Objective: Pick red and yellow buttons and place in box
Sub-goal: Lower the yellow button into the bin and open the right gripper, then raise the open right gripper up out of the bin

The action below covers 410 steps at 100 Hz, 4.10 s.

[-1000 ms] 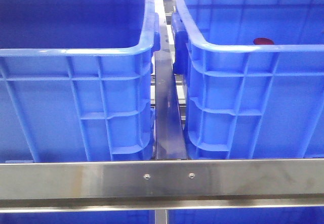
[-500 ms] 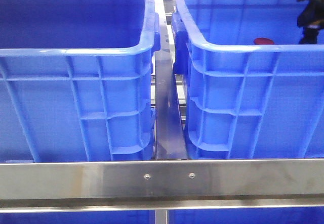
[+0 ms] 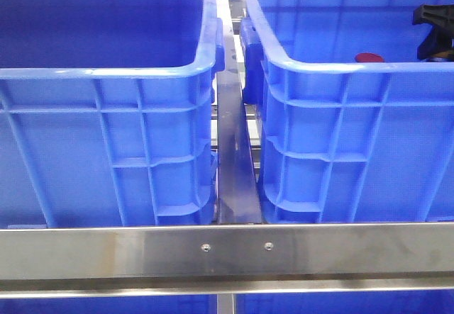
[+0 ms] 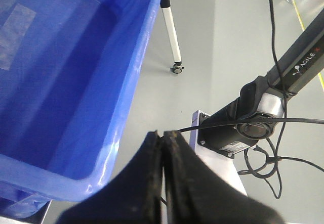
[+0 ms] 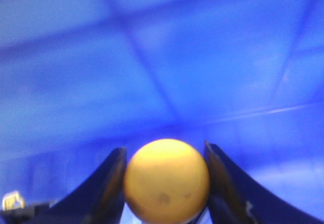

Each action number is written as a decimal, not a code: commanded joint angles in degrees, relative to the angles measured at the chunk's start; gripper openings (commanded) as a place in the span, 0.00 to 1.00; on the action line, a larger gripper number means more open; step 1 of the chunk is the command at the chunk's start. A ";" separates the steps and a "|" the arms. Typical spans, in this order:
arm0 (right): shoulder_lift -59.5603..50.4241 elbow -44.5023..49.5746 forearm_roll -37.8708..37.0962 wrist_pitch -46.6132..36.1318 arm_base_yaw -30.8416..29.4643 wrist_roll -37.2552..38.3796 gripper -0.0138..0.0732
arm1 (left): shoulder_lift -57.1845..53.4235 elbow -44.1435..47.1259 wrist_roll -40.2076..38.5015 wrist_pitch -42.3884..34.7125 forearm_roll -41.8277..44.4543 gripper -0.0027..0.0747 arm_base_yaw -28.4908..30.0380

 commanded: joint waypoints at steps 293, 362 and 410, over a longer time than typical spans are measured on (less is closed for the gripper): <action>-84.97 46.41 0.01 16.93 0.06 -4.34 0.08 | -39.93 40.81 -0.77 -47.32 8.38 0.01 -1.62; -91.20 52.62 0.01 19.95 0.06 -4.34 0.08 | -66.09 61.31 -0.77 -57.88 8.69 0.01 -1.62; -91.20 52.62 0.07 23.58 0.06 -4.34 0.08 | -65.99 61.31 -0.77 -57.66 8.54 0.01 -1.62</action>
